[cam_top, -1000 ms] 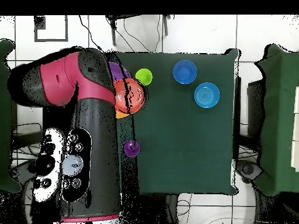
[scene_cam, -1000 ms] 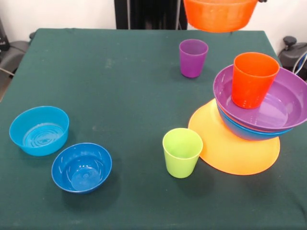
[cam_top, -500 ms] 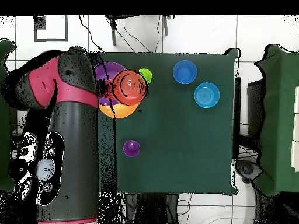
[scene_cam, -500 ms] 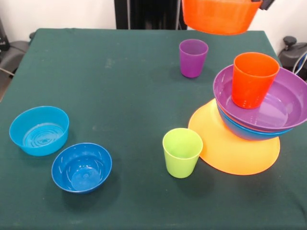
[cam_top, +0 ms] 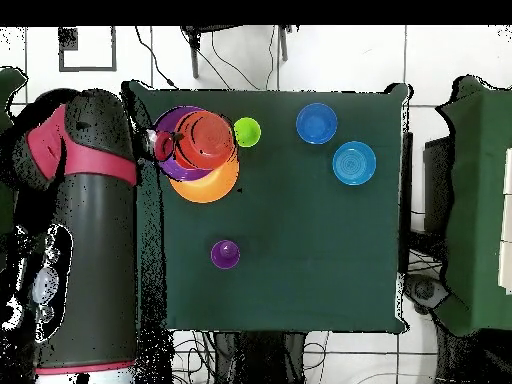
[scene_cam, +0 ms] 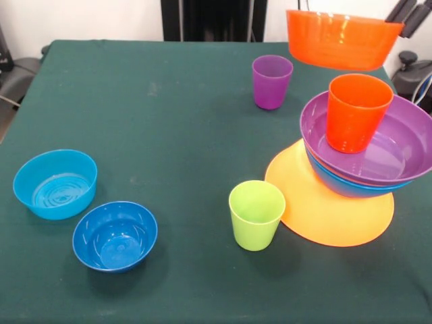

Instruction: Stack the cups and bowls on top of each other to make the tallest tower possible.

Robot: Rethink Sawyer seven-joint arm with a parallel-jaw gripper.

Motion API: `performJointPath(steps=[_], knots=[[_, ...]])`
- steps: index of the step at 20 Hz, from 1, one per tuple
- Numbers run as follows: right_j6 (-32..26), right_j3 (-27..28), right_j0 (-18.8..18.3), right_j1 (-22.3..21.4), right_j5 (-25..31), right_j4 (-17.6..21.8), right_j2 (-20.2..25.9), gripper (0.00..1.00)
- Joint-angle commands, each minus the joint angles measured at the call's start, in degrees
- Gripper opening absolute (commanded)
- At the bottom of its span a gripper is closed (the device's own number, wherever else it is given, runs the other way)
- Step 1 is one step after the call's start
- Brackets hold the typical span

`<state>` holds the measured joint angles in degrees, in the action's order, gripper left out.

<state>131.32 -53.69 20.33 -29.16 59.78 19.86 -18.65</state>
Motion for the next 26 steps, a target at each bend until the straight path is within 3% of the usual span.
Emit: performJointPath(steps=[1, 11, 26], knots=[[13.44, 2.2, 0.63, 4.47, -1.57, -0.87, 1.47, 0.0], [14.17, -0.02, 0.3, 6.57, -3.5, -3.75, 2.23, 0.0], [13.1, -1.35, 0.28, 6.6, -0.88, -10.54, 3.27, 0.0]])
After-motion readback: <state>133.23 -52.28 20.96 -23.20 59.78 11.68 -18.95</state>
